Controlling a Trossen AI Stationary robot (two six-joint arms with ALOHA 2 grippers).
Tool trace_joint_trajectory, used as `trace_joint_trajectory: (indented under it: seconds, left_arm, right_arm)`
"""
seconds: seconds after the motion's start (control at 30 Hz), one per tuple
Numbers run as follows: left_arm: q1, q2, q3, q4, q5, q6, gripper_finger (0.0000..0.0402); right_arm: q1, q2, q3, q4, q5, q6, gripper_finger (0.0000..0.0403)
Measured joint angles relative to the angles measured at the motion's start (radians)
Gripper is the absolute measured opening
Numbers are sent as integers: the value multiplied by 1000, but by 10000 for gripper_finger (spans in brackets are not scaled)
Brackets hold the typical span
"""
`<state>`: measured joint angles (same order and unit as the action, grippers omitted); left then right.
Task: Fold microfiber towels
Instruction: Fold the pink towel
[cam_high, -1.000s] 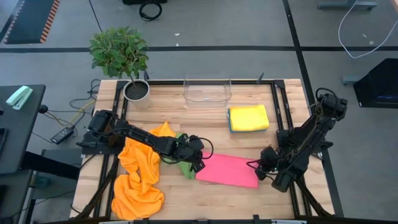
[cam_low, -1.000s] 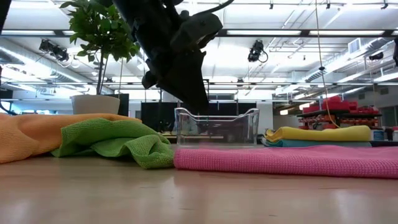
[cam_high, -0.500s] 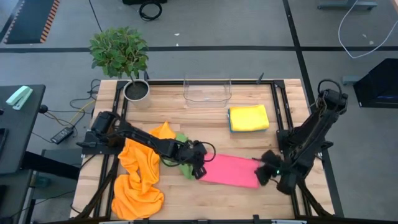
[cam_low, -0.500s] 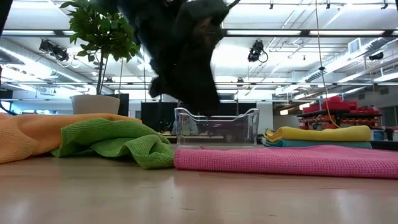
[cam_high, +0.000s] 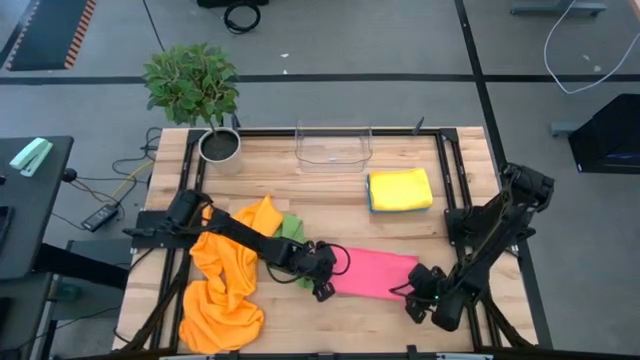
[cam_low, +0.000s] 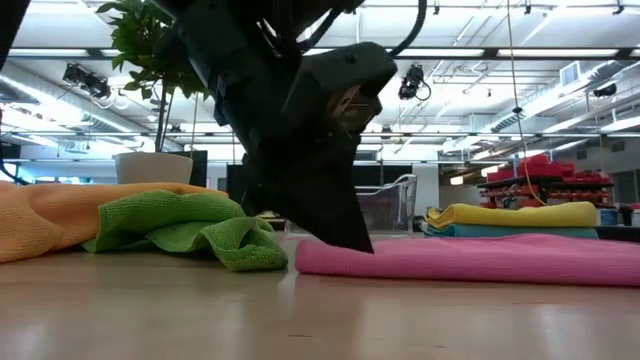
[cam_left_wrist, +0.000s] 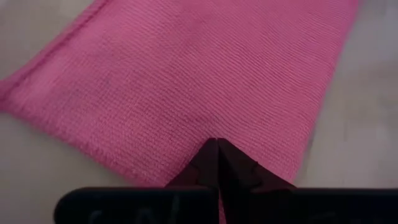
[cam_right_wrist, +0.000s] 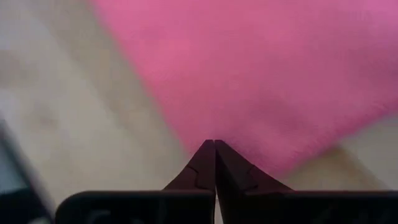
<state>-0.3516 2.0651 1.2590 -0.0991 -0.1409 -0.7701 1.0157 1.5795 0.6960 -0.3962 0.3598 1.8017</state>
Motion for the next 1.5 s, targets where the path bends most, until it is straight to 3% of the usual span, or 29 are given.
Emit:
trace_joint_trajectory:
  seconds: [0.1, 0.23, 0.4, 0.5, 0.63, 1.0, 1.23, 1.5]
  left_arm:
    - [-9, -1, 3, 17, 19, -4, 11]
    - [-11, -10, 59, 48, 154, 64, 22]
    - [16, -27, 181, 33, 199, 233, 13]
    - [48, -31, 242, 22, 171, 330, 6]
    - [90, -8, 255, -13, 165, 370, 9]
    - [110, 107, 226, -159, 217, 371, 7]
    - [65, 115, 226, -151, 217, 286, 12]
    - [-3, 114, 240, -11, 279, 278, 9]
  right_arm:
    - [-15, 1, 3, -90, -52, -7, 5]
    - [-49, -66, -4, -332, -81, -6, 5]
    - [-107, -245, 8, -491, -23, -45, 4]
    - [-107, -328, 35, -453, 64, -43, 4]
    - [-87, -282, 54, -281, 179, -49, 4]
    - [-144, 26, 52, 55, 150, -38, 3]
    - [-143, 54, 51, -43, 15, -64, 3]
    - [-160, -117, 50, -335, -12, -123, 3]
